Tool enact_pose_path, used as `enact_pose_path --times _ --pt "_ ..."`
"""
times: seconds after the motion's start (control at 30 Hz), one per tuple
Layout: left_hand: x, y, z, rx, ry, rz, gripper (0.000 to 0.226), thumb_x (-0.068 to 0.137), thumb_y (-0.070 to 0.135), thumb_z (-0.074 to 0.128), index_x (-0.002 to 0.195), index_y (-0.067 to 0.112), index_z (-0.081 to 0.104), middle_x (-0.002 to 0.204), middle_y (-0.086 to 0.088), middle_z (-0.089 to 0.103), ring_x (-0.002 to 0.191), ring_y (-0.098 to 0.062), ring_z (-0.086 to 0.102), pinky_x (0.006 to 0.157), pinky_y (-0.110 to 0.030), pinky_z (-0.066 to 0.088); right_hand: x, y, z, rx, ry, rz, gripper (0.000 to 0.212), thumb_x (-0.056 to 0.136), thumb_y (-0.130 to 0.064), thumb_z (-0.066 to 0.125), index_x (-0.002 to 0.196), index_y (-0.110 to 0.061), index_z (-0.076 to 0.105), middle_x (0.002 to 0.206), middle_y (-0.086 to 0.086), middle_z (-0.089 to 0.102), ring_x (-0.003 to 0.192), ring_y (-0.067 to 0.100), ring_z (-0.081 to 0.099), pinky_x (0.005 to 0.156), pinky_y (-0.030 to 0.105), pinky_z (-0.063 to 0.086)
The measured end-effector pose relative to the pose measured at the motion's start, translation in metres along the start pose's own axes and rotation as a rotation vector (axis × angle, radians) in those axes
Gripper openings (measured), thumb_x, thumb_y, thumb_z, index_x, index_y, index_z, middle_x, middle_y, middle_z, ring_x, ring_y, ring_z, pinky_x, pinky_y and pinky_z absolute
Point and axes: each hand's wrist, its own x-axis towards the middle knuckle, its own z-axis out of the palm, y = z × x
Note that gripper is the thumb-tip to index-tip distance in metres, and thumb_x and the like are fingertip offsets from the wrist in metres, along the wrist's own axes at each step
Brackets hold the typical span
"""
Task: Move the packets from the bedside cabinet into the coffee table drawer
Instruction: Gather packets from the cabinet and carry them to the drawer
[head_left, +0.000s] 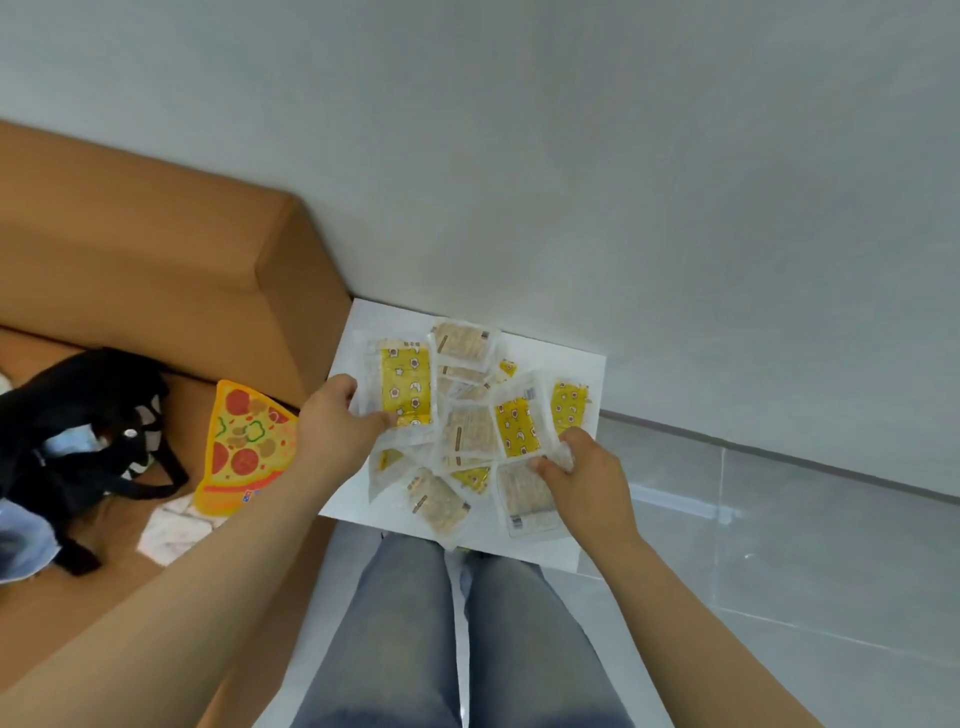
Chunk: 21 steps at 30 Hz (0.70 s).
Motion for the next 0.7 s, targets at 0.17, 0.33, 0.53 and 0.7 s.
enact_pose_path --times 0.17,0.33,0.53,0.7 --pt "-0.007 -0.023 0.014 0.071 -0.009 -0.034 0.029 0.075 0.017 0.076 0.082 0.0 0.053 0.071 -0.005 0.05 0.059 -0.015 0.042 0.049 -0.027 0.028 0.0 0.009 0.015 -0.016 -0.063 0.014 0.017 0.091 -0.029 0.061 0.097 -0.022 0.047 0.087 -0.005 0.054 0.075 0.015 0.05 0.053 0.019 0.034" --pt "-0.017 -0.029 0.006 0.045 -0.025 -0.046 0.028 0.075 0.014 0.075 0.085 -0.002 0.055 0.078 -0.014 0.058 0.069 -0.028 0.053 0.058 -0.036 0.041 -0.002 0.003 0.012 -0.028 -0.077 0.017 0.023 0.091 -0.03 0.061 0.106 -0.016 0.053 0.09 -0.005 0.054 0.078 0.016 0.051 0.056 0.024 0.035" --pt "-0.034 -0.003 -0.018 0.037 -0.018 -0.023 0.033 0.074 0.016 0.076 0.096 -0.001 0.059 0.091 -0.021 0.064 0.084 -0.038 0.059 0.07 -0.048 0.048 -0.012 -0.018 -0.013 -0.028 -0.057 -0.031 0.021 0.091 -0.031 0.06 0.106 -0.019 0.051 0.088 -0.008 0.052 0.075 0.013 0.049 0.056 0.022 0.036" --pt "-0.053 0.032 -0.044 -0.016 0.022 -0.011 0.032 0.075 0.015 0.076 0.096 -0.001 0.058 0.088 -0.016 0.062 0.08 -0.032 0.058 0.067 -0.043 0.047 -0.019 -0.039 -0.043 -0.005 -0.024 -0.083 0.018 0.09 -0.031 0.062 0.098 -0.02 0.05 0.079 -0.008 0.054 0.07 0.013 0.051 0.049 0.017 0.031"
